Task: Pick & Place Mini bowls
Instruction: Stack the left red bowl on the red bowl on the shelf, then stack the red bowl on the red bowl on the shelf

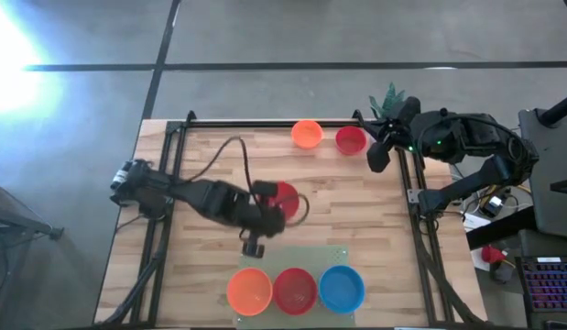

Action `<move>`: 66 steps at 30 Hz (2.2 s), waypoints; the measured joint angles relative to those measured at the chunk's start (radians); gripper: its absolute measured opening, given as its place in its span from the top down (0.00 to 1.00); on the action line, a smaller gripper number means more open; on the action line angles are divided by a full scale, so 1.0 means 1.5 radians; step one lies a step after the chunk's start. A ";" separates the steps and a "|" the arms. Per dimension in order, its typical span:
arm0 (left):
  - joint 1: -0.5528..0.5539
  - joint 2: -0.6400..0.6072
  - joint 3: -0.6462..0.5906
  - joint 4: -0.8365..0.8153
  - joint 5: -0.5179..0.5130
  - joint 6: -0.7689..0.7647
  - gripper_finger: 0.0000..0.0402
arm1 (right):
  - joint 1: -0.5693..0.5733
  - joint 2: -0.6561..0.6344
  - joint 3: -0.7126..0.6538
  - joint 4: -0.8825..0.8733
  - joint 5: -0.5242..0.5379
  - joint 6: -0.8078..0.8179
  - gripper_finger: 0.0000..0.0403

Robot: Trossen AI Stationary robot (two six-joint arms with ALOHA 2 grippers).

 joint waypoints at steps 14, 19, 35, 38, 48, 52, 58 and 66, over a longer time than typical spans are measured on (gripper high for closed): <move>-0.130 0.084 0.175 -0.037 0.034 0.035 1.00 | 0.000 0.000 0.000 0.000 -0.318 -0.020 0.97; -0.164 0.113 0.200 -0.019 0.041 0.038 1.00 | 0.000 0.000 0.000 0.000 -0.365 -0.034 0.97; -0.194 0.188 0.212 0.093 0.111 0.039 1.00 | 0.000 0.000 0.000 0.000 -0.365 -0.035 0.97; -0.193 0.194 0.212 0.095 0.130 0.036 1.00 | 0.000 0.000 0.000 0.000 -0.365 -0.035 0.97; -0.193 0.194 0.204 0.096 0.132 0.028 1.00 | 0.000 0.000 0.000 0.000 -0.365 -0.035 0.97; -0.192 0.194 0.200 0.096 0.131 0.028 0.96 | 0.000 0.000 0.000 0.000 -0.365 -0.035 0.97; -0.191 0.193 0.183 0.099 0.131 0.028 0.90 | 0.000 0.000 0.000 0.000 -0.364 -0.035 0.97; -0.191 0.191 0.183 0.100 0.128 0.030 0.85 | 0.000 0.000 0.000 0.000 -0.364 -0.035 0.97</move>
